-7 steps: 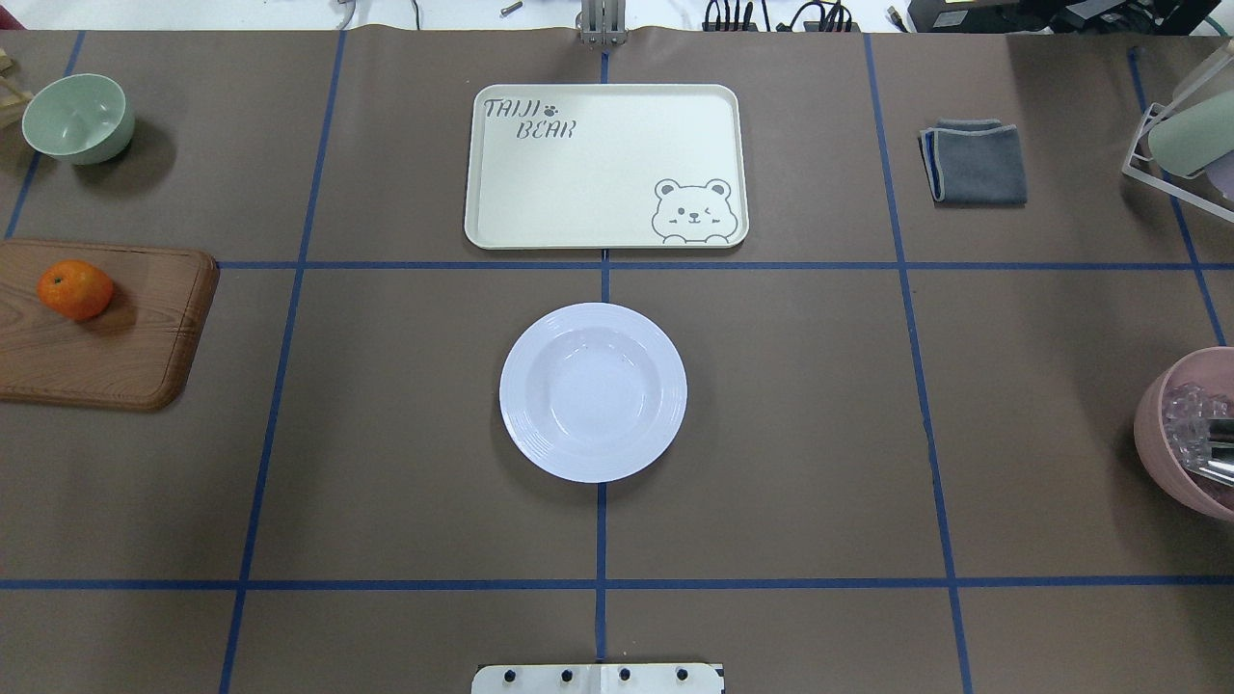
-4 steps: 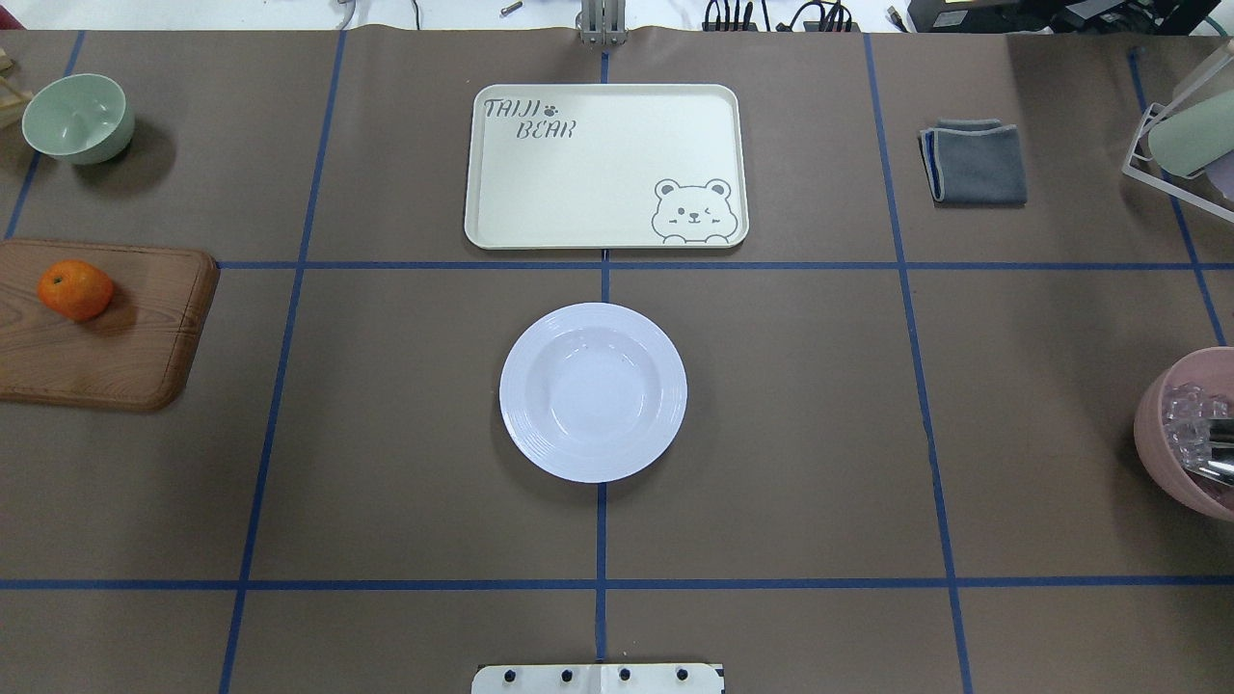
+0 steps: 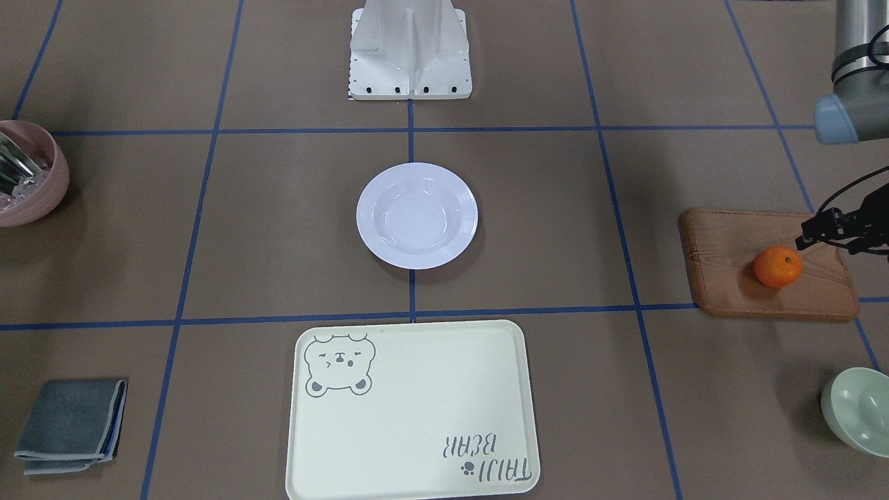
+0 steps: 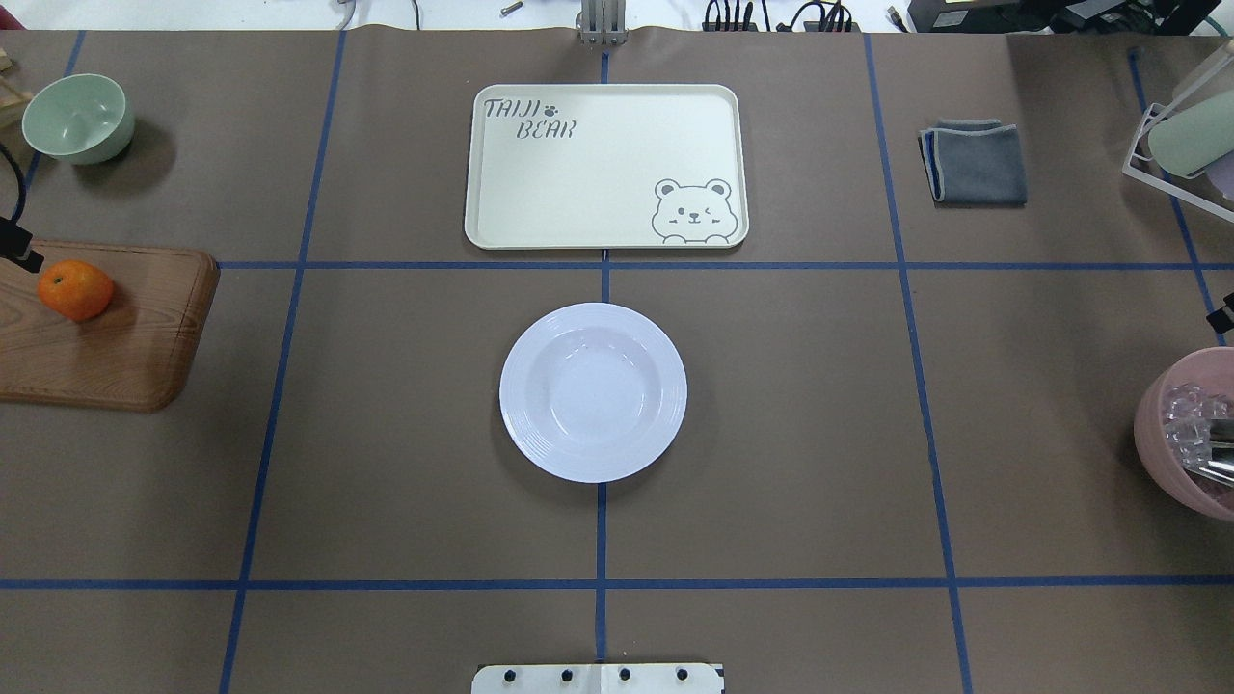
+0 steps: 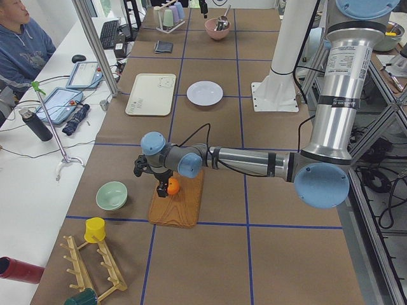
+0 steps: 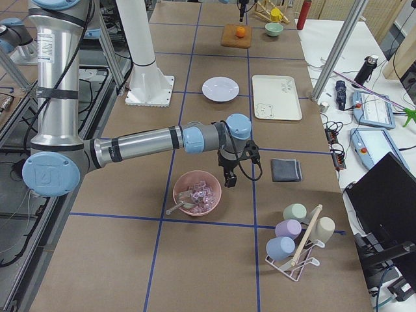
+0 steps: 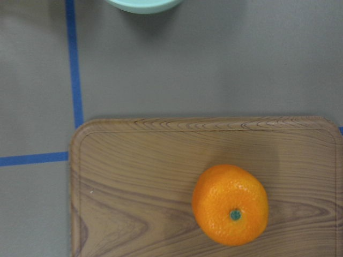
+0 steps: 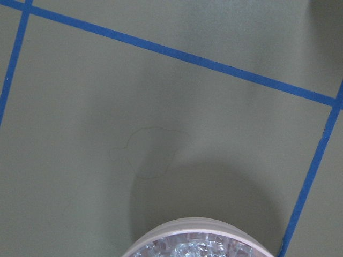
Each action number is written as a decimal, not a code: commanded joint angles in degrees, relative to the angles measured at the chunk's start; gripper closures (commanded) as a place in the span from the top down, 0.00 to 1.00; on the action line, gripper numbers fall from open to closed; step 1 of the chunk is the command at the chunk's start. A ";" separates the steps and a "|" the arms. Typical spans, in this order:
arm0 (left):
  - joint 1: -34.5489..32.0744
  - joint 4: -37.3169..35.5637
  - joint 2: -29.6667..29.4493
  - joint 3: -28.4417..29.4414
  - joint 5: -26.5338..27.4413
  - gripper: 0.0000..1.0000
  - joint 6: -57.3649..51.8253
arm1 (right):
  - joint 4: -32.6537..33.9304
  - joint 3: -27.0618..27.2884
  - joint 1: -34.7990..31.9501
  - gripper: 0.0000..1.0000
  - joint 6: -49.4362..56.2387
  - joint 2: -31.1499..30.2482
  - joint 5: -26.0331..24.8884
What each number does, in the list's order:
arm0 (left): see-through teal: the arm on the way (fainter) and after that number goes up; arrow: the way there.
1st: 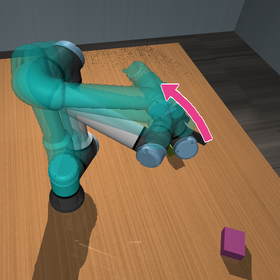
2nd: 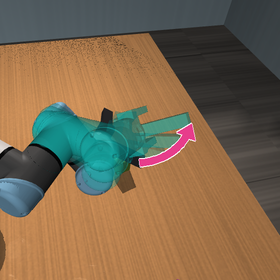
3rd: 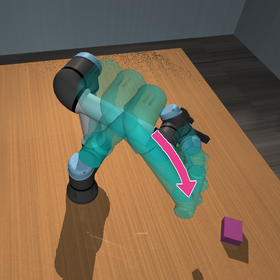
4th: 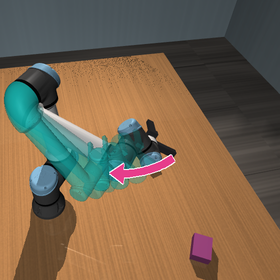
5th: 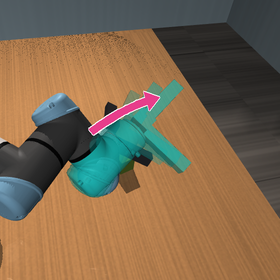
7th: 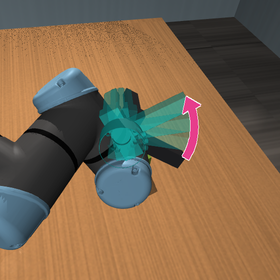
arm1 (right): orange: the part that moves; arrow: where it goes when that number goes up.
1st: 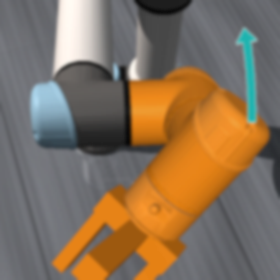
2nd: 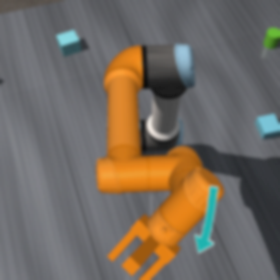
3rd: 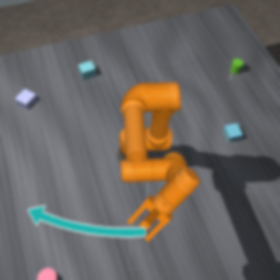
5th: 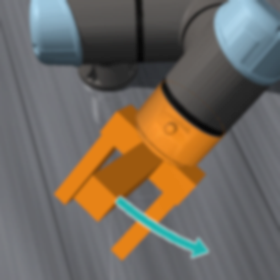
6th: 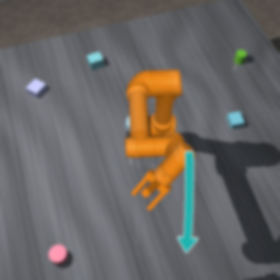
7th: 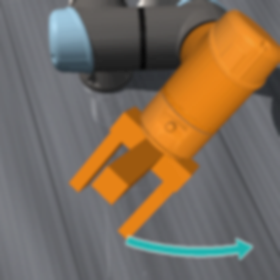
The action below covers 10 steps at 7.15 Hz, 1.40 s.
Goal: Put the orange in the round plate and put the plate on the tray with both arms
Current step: 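Lower the left gripper onto the orange on the wooden board and grasp it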
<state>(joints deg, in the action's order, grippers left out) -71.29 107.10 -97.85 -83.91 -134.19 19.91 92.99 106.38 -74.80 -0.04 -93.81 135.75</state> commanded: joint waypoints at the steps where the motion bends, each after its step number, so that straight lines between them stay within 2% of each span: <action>1: 3.42 2.23 -1.29 1.90 2.61 0.98 2.93 | 0.00 0.06 0.53 1.00 0.04 0.12 0.39; 4: 5.81 5.39 -1.65 4.63 4.63 0.98 4.26 | 0.08 -0.03 0.88 1.00 -0.83 0.12 0.83; 10: 6.95 5.57 -3.58 7.01 4.55 0.98 4.61 | 0.17 -0.47 1.41 1.00 -1.02 1.53 2.94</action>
<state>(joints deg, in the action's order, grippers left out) -64.62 112.67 -101.21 -77.09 -129.64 24.47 93.16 105.92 -73.39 -1.07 -92.34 138.50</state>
